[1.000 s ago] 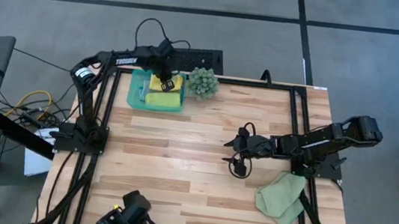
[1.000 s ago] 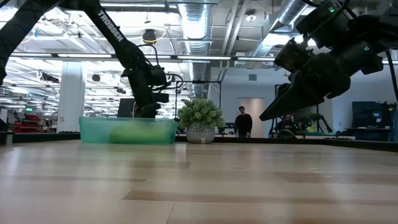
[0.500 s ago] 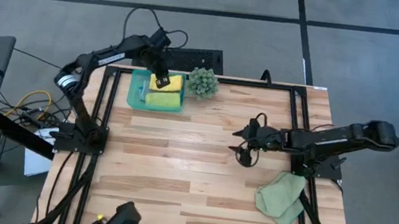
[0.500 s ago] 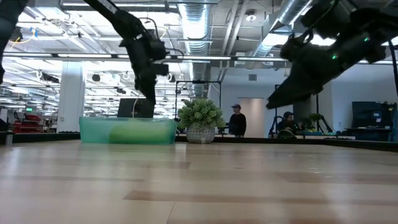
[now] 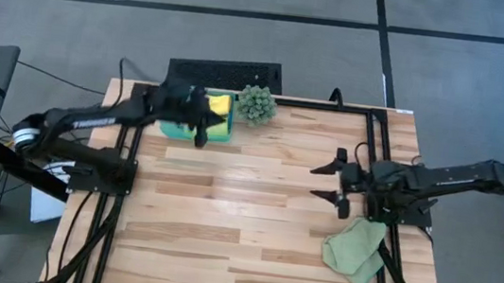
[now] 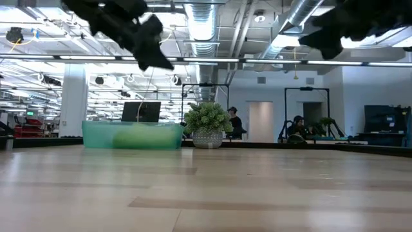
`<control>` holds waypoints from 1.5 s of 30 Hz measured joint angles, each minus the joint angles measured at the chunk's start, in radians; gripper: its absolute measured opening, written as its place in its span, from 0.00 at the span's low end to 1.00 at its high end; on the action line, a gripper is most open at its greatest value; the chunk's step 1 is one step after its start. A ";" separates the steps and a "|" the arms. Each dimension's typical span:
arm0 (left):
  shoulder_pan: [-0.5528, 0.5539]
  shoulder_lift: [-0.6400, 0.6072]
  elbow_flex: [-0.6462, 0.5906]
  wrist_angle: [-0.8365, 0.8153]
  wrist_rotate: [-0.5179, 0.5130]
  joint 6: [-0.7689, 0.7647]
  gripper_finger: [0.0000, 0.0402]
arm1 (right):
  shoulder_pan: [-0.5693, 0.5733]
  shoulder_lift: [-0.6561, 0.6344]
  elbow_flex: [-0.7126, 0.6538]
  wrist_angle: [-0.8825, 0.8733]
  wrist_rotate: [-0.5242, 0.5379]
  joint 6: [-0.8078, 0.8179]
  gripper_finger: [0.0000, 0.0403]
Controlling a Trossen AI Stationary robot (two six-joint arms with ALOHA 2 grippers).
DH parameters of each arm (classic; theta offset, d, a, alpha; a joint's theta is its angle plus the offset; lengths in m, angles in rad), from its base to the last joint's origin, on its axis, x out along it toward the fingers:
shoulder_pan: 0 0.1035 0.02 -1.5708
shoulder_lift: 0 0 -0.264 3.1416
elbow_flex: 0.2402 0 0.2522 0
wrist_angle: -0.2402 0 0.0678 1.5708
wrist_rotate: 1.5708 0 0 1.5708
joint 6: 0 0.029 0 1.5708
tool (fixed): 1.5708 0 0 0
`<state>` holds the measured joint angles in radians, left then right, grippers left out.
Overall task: Fold microfiber towels
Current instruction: Fold the green microfiber cloth
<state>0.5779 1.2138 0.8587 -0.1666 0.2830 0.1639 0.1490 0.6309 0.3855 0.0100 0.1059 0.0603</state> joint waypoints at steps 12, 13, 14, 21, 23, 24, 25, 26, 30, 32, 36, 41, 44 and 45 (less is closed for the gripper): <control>-0.403 -0.235 -0.291 0.264 -0.301 -0.204 0.01 | 0.045 -0.200 0.000 -0.049 0.000 0.108 0.76; -0.430 -0.235 -0.292 0.264 -0.318 -0.213 0.01 | 0.045 -0.206 0.000 -0.056 0.000 0.126 0.76; -0.456 -0.235 -0.292 0.264 -0.334 -0.221 0.01 | 0.045 -0.210 0.000 -0.066 0.000 0.147 0.76; -0.590 -0.231 -0.292 0.316 -0.441 -0.297 0.01 | 0.047 -0.211 0.000 -0.143 0.000 0.161 0.76; -0.613 -0.231 -0.292 0.335 -0.457 -0.315 0.01 | 0.047 -0.211 0.000 -0.173 0.000 0.164 0.76; -0.623 -0.231 -0.292 0.346 -0.463 -0.321 0.01 | 0.047 -0.211 0.000 -0.187 0.000 0.171 0.76; -0.632 -0.231 -0.292 0.355 -0.469 -0.327 0.01 | 0.047 -0.211 0.000 -0.199 0.000 0.175 0.76; -0.641 -0.231 -0.292 0.356 -0.479 -0.334 0.01 | 0.047 -0.211 0.000 -0.209 0.000 0.176 0.76; -0.665 -0.231 -0.292 0.361 -0.490 -0.347 0.01 | 0.047 -0.211 0.000 -0.232 0.000 0.176 0.76; -0.674 -0.231 -0.292 0.361 -0.491 -0.349 0.01 | 0.047 -0.211 0.000 -0.239 0.000 0.176 0.76; -0.686 -0.231 -0.292 0.363 -0.494 -0.348 0.01 | 0.047 -0.211 0.000 -0.238 0.000 0.176 0.76; -0.687 -0.231 -0.292 0.377 -0.513 -0.375 0.01 | 0.047 -0.211 0.000 -0.238 0.000 0.176 0.76; -0.687 -0.231 -0.292 0.377 -0.513 -0.429 0.01 | 0.047 -0.211 0.000 -0.238 0.000 0.176 0.76; -0.687 -0.231 -0.292 0.377 -0.522 -0.441 0.01 | 0.047 -0.211 0.000 -0.238 0.000 0.176 0.76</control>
<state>-0.1093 0.9833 0.5671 0.2100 -0.2390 -0.2770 0.1963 0.4202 0.3859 -0.2279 0.1059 0.2367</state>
